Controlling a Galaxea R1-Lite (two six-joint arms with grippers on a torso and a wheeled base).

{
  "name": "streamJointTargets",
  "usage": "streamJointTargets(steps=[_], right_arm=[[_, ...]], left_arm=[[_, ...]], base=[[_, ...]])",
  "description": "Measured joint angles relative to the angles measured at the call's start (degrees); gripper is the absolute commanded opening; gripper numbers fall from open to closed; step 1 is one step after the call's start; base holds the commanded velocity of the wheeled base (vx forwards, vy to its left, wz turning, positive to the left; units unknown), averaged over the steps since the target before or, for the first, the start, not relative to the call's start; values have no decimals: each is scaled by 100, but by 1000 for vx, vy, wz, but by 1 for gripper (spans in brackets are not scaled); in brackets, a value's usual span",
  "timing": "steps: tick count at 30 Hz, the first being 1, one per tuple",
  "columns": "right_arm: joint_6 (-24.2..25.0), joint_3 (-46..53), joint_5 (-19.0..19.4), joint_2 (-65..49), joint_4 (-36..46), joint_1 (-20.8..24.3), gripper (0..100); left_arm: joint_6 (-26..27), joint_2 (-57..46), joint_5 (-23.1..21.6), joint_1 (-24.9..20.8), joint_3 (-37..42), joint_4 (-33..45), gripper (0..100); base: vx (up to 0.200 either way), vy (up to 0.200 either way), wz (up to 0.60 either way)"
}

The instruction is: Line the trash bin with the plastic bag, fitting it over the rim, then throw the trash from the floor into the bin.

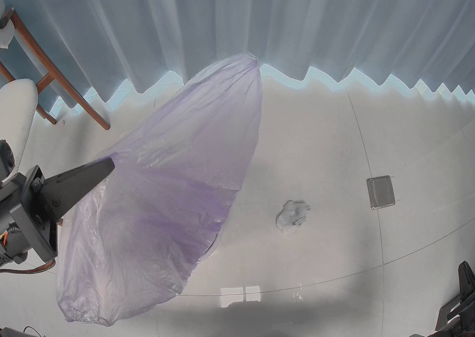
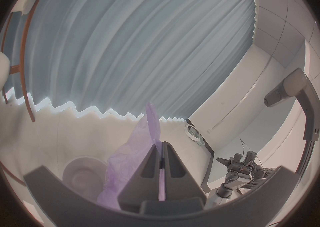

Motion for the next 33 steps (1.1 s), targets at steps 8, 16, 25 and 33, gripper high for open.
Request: streamJointTargets(steps=[8, 16, 25, 33], right_arm=[[-2, 0, 0, 0, 0, 2, 0], [0, 0, 2, 0, 0, -2, 0], [-2, 0, 0, 0, 0, 2, 0], [-2, 0, 2, 0, 0, -2, 0]], left_arm=[[0, 61, 40, 274, 2, 13, 0], [-5, 177, -9, 1113, -24, 11, 0], [13, 325, -105, 2007, -140, 7, 0], [30, 347, -101, 2094, -168, 73, 0]], base=[[0, 0, 0], [0, 0, 0], [0, 0, 0], [0, 0, 0]])
